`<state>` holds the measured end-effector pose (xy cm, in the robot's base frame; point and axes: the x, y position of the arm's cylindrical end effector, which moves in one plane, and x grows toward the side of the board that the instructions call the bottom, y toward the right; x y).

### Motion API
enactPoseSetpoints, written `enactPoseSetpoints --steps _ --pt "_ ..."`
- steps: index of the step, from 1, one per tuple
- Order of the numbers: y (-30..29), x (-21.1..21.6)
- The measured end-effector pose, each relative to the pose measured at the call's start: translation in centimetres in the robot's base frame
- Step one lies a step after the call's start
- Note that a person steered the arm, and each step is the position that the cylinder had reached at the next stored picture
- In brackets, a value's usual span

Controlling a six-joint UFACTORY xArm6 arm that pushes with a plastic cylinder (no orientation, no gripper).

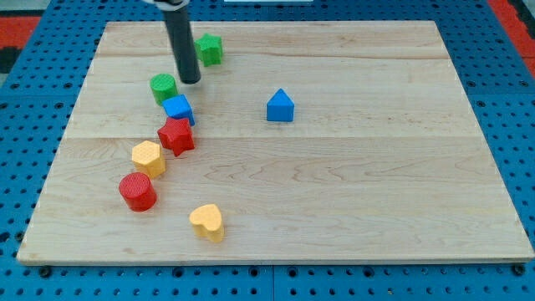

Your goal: Push the green star closer to green circle

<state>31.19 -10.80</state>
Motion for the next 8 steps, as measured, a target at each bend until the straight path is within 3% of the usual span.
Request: enactPoseSetpoints --steps 1,2,4,6,7,8 --pt "7.8 -4.7" --pt "9.8 -7.1" --pt "-1.6 -7.0" --pt "-2.2 -3.6" --pt "-6.6 -4.1" --pt "-10.5 -0.9"
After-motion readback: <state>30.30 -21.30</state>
